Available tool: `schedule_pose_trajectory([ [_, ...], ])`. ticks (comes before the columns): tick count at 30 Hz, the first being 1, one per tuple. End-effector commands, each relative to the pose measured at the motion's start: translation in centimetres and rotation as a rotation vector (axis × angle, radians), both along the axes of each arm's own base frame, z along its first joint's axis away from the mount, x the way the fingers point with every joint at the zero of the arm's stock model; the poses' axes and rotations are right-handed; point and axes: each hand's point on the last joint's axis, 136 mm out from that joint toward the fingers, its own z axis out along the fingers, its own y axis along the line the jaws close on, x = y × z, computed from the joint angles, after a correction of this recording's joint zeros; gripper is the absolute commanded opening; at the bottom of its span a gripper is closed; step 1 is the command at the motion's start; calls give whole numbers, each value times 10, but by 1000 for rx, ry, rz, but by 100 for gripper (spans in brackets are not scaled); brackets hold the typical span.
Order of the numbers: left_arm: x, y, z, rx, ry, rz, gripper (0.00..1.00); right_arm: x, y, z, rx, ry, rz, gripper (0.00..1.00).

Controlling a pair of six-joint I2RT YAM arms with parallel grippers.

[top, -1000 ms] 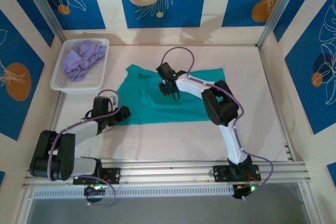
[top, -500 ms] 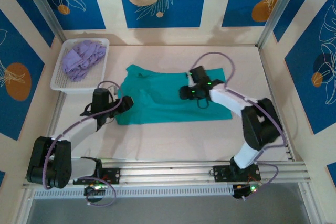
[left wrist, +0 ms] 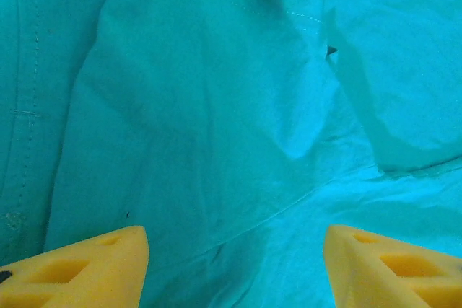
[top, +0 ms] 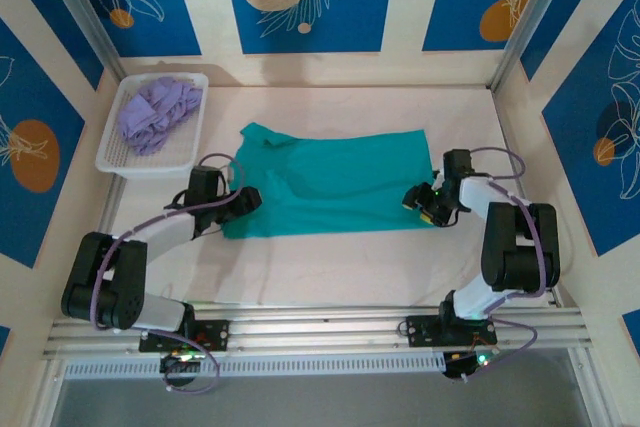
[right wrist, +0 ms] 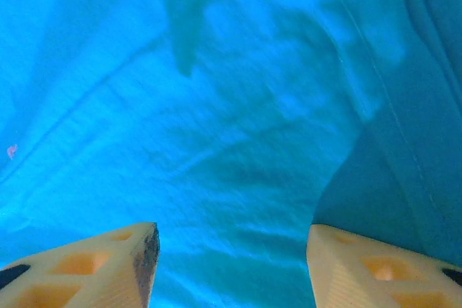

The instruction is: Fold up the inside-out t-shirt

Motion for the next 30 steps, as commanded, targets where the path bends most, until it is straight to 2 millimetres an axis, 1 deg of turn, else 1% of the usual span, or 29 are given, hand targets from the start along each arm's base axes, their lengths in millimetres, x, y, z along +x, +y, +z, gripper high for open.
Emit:
schedule_pose_trajectory([
  [1, -24, 6, -20, 33, 66, -14, 65, -31, 15, -2, 147, 82, -43, 55],
  [3, -42, 9, -30, 32, 105, -7, 65, -47, 17, -3, 157, 101, -69, 55],
  [5, -58, 13, -36, 19, 132, 11, 65, -63, 20, -3, 170, 108, -103, 55],
  [7, -66, 13, -30, -12, 123, 28, 65, -71, 23, 4, 169, 69, -129, 54],
  [8, -65, 13, -24, -18, 105, 35, 65, -70, 23, 12, 153, 27, -126, 54],
  [9, -61, 15, -14, -15, 69, 44, 65, -63, 24, 23, 126, -43, -112, 54],
  [11, -43, 19, 9, 10, -27, 66, 65, -43, 23, 46, 30, -196, -74, 57],
  [13, -17, 23, 38, 44, -130, 89, 66, -12, 17, 75, -66, -345, -56, 62],
  [14, -5, 24, 47, 60, -161, 99, 66, 2, 11, 83, -114, -389, -62, 64],
  [16, 24, 27, 64, 87, -215, 134, 66, 34, -12, 93, -213, -435, -97, 66],
  [19, 64, 24, 75, 93, -248, 155, 66, 73, -42, 93, -272, -404, -155, 68],
  [21, 90, 22, 77, 91, -249, 155, 66, 98, -56, 89, -286, -390, -184, 68],
  [25, 132, 23, 75, 118, -258, 170, 66, 137, -69, 75, -274, -342, -202, 68],
  [27, 153, 24, 70, 145, -243, 162, 67, 155, -76, 62, -309, -281, -188, 66],
  [30, 175, 22, 60, 173, -208, 135, 67, 174, -80, 41, -331, -194, -152, 64],
])
